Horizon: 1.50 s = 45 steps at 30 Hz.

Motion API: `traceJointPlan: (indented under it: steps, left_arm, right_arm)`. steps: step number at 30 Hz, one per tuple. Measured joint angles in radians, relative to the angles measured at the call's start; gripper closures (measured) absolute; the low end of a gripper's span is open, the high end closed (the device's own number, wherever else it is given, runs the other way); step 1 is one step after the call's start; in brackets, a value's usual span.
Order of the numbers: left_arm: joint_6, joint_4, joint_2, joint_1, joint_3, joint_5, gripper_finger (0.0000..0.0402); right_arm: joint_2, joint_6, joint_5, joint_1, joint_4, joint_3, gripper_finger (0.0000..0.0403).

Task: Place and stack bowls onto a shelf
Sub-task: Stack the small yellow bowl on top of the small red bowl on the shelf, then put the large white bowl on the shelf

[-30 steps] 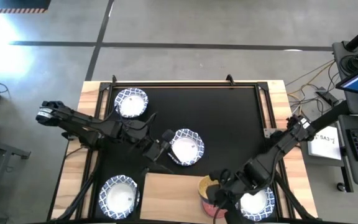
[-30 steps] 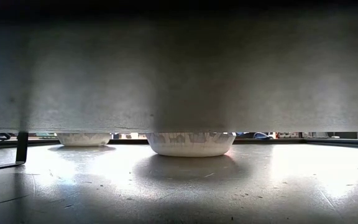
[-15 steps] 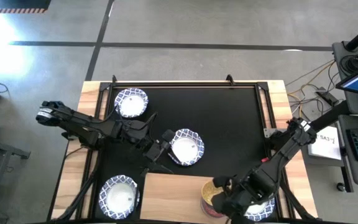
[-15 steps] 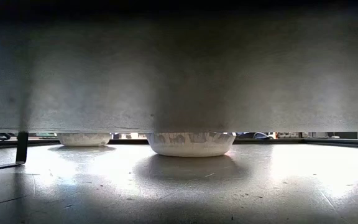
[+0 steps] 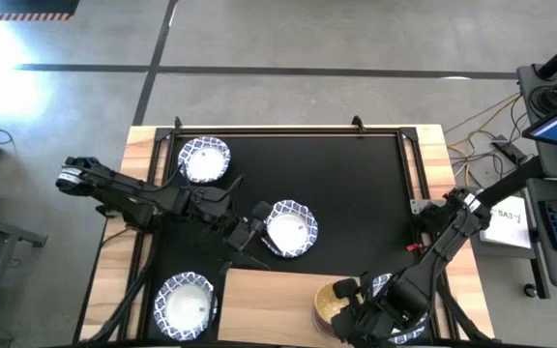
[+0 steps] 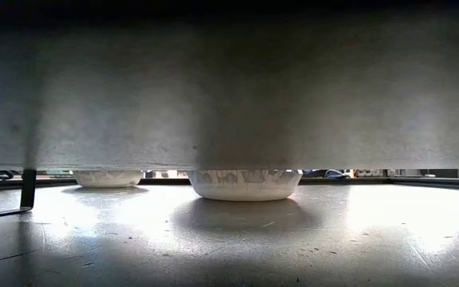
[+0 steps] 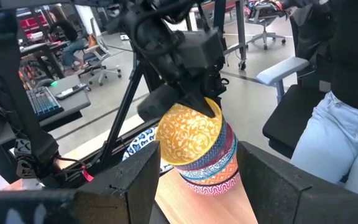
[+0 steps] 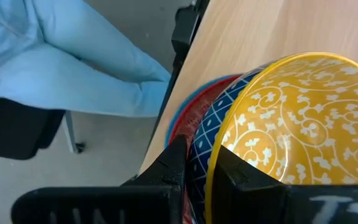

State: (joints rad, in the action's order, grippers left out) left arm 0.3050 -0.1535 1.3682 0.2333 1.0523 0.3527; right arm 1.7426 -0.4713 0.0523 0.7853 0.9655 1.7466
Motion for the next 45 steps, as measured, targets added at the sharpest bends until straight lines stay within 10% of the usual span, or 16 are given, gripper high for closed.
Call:
traceJointPlan:
  steps: [32, 45]
  left_arm:
    - [-0.134, 0.153, -0.004, 0.0, 0.0, -0.007, 0.0207]
    - [-0.372, 0.547, -0.074, -0.005, 0.0, -0.493, 0.0207]
  right_arm:
    - [-0.006, 0.028, 0.028, 0.005, 0.194, 0.289, 0.0268]
    - [-0.007, 0.031, 0.259, -0.012, 0.459, 0.354, 0.0277]
